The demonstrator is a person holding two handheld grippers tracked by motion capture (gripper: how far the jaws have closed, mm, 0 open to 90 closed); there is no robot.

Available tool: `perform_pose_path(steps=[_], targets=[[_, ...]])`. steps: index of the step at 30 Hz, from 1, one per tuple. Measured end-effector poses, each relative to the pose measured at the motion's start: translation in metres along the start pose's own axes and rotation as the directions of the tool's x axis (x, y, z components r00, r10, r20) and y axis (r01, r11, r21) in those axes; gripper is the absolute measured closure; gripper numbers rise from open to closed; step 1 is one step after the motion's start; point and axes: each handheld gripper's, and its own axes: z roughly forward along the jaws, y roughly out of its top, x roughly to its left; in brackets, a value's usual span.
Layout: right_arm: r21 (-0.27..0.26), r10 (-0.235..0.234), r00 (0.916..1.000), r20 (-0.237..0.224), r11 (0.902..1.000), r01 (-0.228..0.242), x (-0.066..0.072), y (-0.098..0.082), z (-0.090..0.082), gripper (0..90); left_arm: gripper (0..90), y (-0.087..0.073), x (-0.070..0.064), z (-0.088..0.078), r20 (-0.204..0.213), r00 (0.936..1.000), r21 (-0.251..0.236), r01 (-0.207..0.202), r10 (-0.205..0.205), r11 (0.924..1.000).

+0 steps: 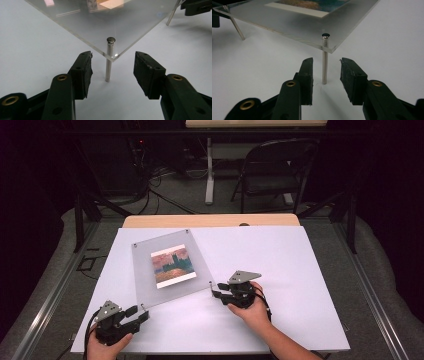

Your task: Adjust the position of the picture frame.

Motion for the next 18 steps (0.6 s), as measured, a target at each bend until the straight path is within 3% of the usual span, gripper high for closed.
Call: perform_pose_path(steps=[10,13,18], targets=[[0.058,-0.006,0.9997,-0.022,0.9983,0.008,-0.002,0.004,0.031,74.2,52.8,0.002,-0.003,0.007,0.002,0.9999,0.000,0.012,-0.012,0.9999],[0.069,-0.009,0.9998,-0.020,0.9976,0.010,-0.001,0.005,0.035,85.0,53.1,0.002,-0.003,0.007,0.003,1.0000,0.006,0.009,-0.009,0.9999],[0.068,0.012,0.9993,-0.035,0.9976,-0.010,-0.003,0.005,0.035,85.4,54.0,0.002,-0.003,0.007,-0.006,0.9999,0.001,0.014,-0.014,0.9999]])
